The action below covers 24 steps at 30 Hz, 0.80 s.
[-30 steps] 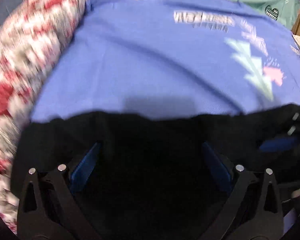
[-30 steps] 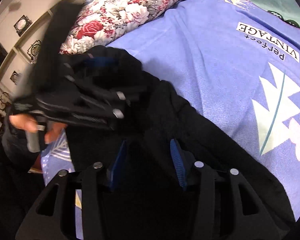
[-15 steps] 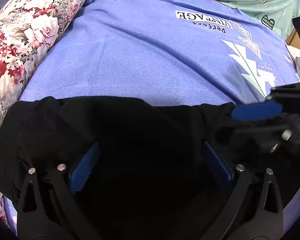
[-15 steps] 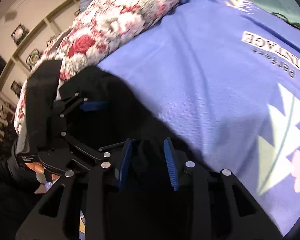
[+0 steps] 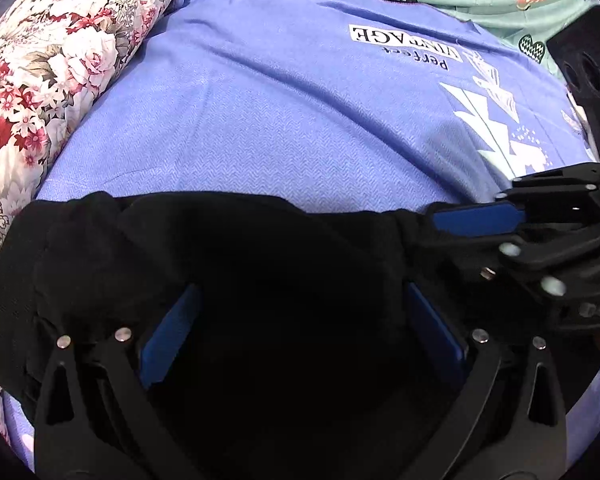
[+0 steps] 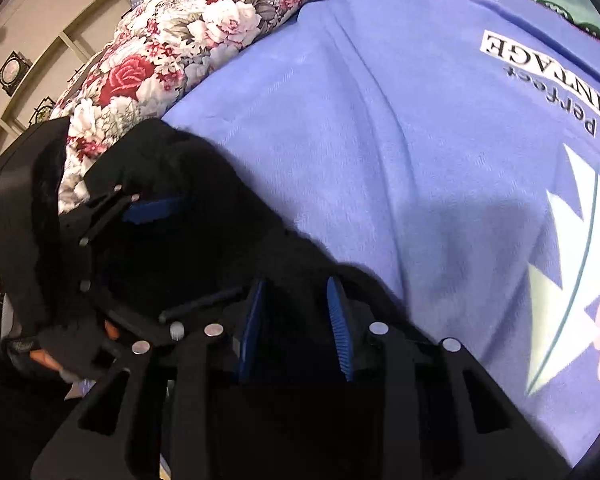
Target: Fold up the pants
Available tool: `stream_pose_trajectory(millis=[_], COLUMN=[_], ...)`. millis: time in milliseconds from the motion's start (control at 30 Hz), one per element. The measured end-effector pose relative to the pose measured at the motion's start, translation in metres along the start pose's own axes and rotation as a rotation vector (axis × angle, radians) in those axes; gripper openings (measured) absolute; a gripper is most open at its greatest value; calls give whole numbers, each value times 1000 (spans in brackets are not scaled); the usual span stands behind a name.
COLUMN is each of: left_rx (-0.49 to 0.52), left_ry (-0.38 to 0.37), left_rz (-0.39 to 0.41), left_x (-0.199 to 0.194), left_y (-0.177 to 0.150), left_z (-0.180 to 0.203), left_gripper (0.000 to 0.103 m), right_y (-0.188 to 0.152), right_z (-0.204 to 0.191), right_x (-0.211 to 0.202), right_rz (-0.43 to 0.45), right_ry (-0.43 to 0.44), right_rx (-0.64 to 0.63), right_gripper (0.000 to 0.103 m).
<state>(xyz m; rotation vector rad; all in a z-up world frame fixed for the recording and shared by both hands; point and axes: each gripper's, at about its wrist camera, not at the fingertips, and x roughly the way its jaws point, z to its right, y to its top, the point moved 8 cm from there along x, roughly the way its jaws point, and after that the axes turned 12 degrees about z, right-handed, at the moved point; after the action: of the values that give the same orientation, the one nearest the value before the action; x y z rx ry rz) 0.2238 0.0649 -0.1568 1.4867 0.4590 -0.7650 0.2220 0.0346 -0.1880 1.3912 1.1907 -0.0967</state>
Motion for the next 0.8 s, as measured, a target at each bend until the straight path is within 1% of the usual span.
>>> stream_pose_trajectory(millis=[33, 67, 100, 167, 200, 233, 267, 300, 367, 400, 433, 467, 500, 533, 567, 600, 633, 700, 733, 800], left_rx=[-7, -4, 6, 36, 31, -4, -34, -38, 5, 11, 5, 0, 1, 3, 5, 5, 7, 21, 19, -5], left_ry=[-3, 2, 11, 72, 76, 55, 39, 35, 64, 71, 67, 61, 58, 57, 56, 55, 57, 62, 71, 93], left_rz=[6, 11, 18, 38, 31, 11, 4, 1, -11, -13, -15, -17, -18, -14, -11, -8, -6, 10, 25, 61], left_x=[-4, -8, -12, -22, -23, -24, -24, -24, -22, -22, -22, -22, -22, -23, -25, -27, -30, -41, -46, -57], left_y=[0, -1, -2, -8, -12, -16, -18, -19, -21, -22, -22, -22, -23, -22, -22, -22, -22, -21, -20, -14], left_z=[-2, -4, -7, -23, -29, -36, -40, -41, -38, -37, -38, -39, -39, -39, -39, -39, -40, -40, -43, -54], left_gripper=[101, 101, 101, 101, 101, 101, 101, 101, 101, 101, 101, 101, 101, 101, 101, 101, 101, 101, 101, 101], right_y=[1, 3, 6, 23, 31, 37, 42, 44, 43, 40, 38, 40, 40, 43, 47, 50, 51, 46, 40, 21], right_z=[-1, -3, -4, -4, -6, -7, -2, 2, 15, 27, 37, 41, 43, 48, 55, 63, 69, 68, 61, 41], right_x=[1, -3, -8, -32, -40, -44, -41, -35, -11, 4, 10, 13, 12, 7, -3, -18, -35, -54, -61, -65], right_rz=[2, 18, 40, 143, 178, 200, 210, 210, 189, 170, 178, 199, 213, 223, 250, 283, 303, 306, 299, 246], right_ry=[-13, -41, -59, -104, -108, -105, -138, -169, -253, -291, -348, -370, -361, -375, -443, -492, -478, -376, -336, -234], right_rx=[-14, -50, -73, -116, -128, -136, -149, -168, -219, -213, -246, -272, -267, -248, -252, -251, -198, -109, -96, -109], right_gripper=[11, 8, 7, 6, 6, 6, 6, 6, 4, 2, 1, 0, 0, 0, 0, 0, 0, 0, 0, 0])
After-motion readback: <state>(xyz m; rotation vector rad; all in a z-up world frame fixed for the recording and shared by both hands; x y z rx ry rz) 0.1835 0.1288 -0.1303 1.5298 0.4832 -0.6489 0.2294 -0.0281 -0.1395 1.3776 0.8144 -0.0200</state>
